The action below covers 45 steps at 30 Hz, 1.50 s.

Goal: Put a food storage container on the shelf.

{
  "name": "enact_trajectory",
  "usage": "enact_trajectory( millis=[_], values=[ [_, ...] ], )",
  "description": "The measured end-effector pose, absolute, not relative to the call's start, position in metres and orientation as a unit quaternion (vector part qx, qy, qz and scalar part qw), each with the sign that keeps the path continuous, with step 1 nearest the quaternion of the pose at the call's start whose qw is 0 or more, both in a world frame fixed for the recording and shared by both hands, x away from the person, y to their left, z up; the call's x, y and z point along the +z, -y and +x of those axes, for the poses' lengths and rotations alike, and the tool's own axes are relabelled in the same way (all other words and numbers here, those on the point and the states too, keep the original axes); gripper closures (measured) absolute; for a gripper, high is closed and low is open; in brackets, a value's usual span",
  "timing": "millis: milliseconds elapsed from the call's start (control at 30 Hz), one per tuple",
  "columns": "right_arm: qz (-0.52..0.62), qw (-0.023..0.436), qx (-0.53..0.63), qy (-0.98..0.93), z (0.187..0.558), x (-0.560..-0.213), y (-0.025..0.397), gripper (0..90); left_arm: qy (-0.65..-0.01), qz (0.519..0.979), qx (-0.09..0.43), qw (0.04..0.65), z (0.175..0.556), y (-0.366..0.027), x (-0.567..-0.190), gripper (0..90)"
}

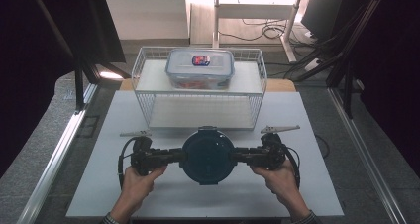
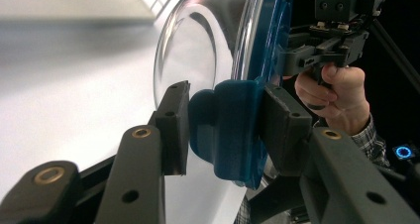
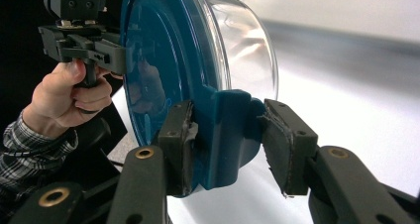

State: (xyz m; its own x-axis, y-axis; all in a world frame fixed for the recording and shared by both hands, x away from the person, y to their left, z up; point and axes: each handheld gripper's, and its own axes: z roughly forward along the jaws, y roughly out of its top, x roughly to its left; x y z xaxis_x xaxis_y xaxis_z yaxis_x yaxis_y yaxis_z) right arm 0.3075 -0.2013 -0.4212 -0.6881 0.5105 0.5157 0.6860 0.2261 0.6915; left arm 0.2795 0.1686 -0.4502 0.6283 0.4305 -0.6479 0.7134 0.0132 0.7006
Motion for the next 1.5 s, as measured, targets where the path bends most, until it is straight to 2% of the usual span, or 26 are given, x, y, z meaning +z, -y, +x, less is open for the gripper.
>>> enact_trajectory(
  millis=[300, 500, 833, 1100, 1267, 1500],
  values=[
    [-0.371, 0.070, -0.505, 0.776, 0.323, -0.385, 0.196, 55.7, -0.403, 0.697, -0.102, 0.584, 0.297, -0.174, -0.409, 57.9],
    [-0.360, 0.058, -0.521, 0.772, 0.341, -0.347, 0.190, 55.7, -0.397, 0.700, -0.085, 0.588, 0.313, -0.180, -0.367, 57.9],
    [-0.352, 0.039, -0.532, 0.769, 0.372, -0.277, 0.179, 55.8, -0.380, 0.706, -0.074, 0.593, 0.352, -0.193, -0.295, 58.0],
    [-0.360, 0.034, -0.543, 0.758, 0.414, -0.230, 0.167, 55.9, -0.375, 0.704, -0.076, 0.599, 0.403, -0.206, -0.248, 57.9],
    [-0.368, 0.031, -0.543, 0.754, 0.442, -0.215, 0.159, 55.9, -0.381, 0.698, -0.084, 0.600, 0.435, -0.213, -0.239, 57.7],
    [-0.390, 0.041, -0.534, 0.749, 0.476, -0.221, 0.151, 55.8, -0.406, 0.681, -0.113, 0.599, 0.468, -0.220, -0.257, 57.5]
  ],
)
